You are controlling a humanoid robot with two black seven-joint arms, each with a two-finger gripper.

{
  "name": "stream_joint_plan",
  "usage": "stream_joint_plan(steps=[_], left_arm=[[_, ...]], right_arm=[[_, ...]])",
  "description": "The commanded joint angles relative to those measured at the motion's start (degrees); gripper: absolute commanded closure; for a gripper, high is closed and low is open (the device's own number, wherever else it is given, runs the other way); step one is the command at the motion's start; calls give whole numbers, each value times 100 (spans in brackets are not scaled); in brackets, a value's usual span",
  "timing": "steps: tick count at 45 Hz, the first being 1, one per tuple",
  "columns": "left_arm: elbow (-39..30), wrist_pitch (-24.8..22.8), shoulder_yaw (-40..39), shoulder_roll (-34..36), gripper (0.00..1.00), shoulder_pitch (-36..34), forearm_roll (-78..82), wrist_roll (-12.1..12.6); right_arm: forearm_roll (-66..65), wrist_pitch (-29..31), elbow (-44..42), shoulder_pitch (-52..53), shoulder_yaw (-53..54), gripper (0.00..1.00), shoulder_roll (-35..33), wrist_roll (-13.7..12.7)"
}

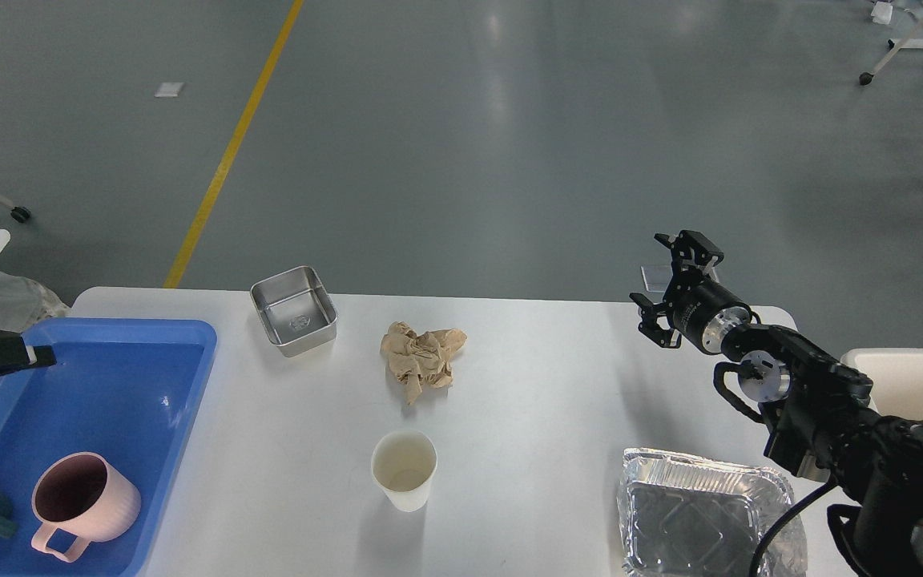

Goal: Tidy desktop
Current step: 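Lower the pink mug into the basin and open the left gripper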

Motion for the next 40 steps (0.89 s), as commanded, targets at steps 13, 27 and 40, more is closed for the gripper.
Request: stream_joint_plan(steps=[13,27,40], left_arm=[[-115,-1360,-2150,730,5,-24,-1,1],[-221,-2001,-2766,976,4,-24,-10,-17],[-230,-2896,-2968,1143,3,-191,-10,-26]], right_arm=[[0,-31,1,-14,-2,0,37,0],[0,-66,1,-14,-2,0,117,0],[0,-75,-8,-32,-45,0,117,0]])
